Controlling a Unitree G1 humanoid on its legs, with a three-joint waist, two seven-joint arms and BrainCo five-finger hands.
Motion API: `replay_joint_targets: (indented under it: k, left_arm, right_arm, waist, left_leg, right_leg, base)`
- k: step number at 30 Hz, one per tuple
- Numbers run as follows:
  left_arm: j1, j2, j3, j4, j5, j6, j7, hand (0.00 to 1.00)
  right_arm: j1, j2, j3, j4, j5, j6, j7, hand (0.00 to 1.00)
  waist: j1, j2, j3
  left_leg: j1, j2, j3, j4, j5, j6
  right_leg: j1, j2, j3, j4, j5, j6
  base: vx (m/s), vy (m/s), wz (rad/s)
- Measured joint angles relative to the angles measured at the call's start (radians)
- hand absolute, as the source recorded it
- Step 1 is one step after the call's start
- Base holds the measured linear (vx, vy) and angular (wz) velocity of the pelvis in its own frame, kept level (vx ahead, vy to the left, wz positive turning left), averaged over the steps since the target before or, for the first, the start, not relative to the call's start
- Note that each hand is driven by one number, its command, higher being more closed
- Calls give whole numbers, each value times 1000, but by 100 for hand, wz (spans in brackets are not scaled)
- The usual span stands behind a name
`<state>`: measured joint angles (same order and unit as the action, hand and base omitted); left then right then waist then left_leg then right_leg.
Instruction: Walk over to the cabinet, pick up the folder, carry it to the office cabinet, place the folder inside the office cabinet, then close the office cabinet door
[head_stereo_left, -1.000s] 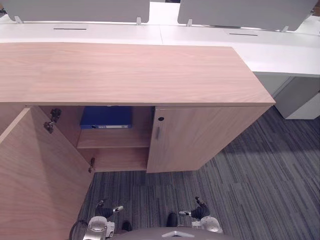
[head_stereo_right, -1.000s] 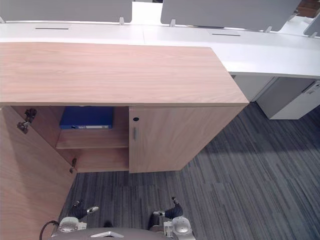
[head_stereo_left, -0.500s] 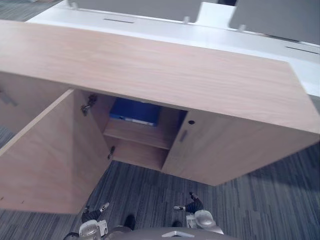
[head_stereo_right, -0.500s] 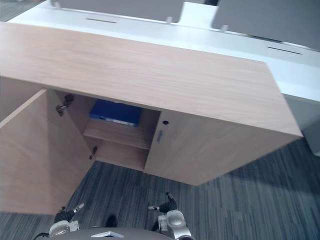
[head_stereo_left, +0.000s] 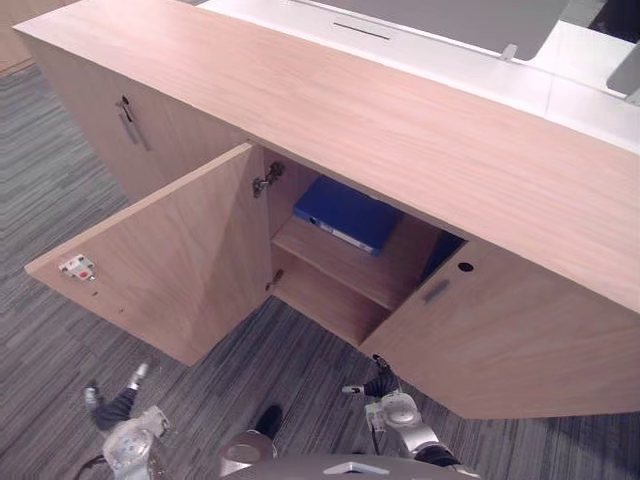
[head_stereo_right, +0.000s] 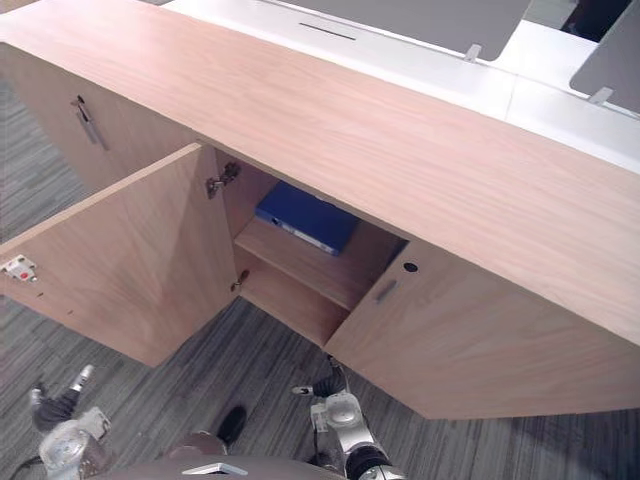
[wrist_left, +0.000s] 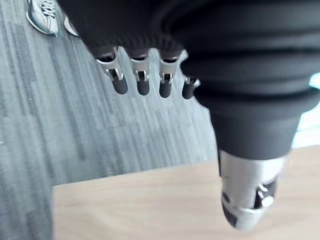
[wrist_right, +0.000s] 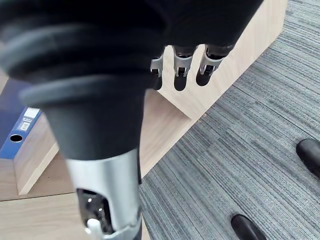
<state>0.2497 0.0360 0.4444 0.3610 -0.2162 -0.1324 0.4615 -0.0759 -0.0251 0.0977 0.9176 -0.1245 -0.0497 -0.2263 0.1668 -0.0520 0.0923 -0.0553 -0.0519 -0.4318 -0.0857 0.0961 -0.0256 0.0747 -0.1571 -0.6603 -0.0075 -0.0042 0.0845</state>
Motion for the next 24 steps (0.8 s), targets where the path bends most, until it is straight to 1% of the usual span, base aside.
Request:
replay_joint_targets:
  k: [3, 8, 12, 15, 17, 24]
  left_arm:
    - [-3, 1, 17, -83, 1, -24, 13, 0]
    - [-2, 1, 10, -205, 8, -29, 13, 0]
    - [-3, 5, -55, -275, 86, -29, 12, 0]
    - [-17, 6, -90, -309, 147, -26, 12, 0]
    - [-31, 10, -95, -326, 179, -26, 12, 0]
    - [-26, 35, -73, -351, 181, -26, 24, 0]
  right_arm:
    - [-4, -1, 0, 0, 0, 0, -1, 0]
    - [-3, -3, 20, -1, 0, 0, 0, 0]
    - [7, -4, 22, -2, 0, -1, 0, 0]
    - [24, -4, 21, -1, 0, -1, 0, 0]
    - [36, -5, 21, -1, 0, -1, 0, 0]
    - [47, -21, 18, -1, 0, -1, 0, 0]
  waist:
    - [15, 0, 0]
    - [21, 0, 1]
    - [34, -1, 0]
    - [29, 0, 0]
    - [27, 1, -1]
    - [26, 8, -6]
  left_leg:
    - [-5, -1, -18, 0, 5, -5]
    - [-8, -3, -56, 0, 3, -13]
    - [-11, -4, -65, 0, 6, -17]
    - [-10, -2, -72, 0, 10, -20]
    - [-10, 3, -74, 0, 11, -25]
    - [-11, 22, -54, 0, 7, -39]
  right_leg:
    - [0, -1, -17, 7, -6, 0]
    - [-10, -20, -37, 86, -55, 5]
    - [-36, -43, -36, 164, -97, 4]
    - [-46, -51, -36, 202, -121, 1]
    - [-53, -52, -32, 220, -133, -4]
    - [-81, -49, -8, 259, -152, -17]
  base:
    - [-7, -18, 19]
    - [-19, -29, 23]
    - [-31, -41, 8]
    - [-37, -65, 7]
    - [-48, -91, 0]
    - [-52, -72, -10]
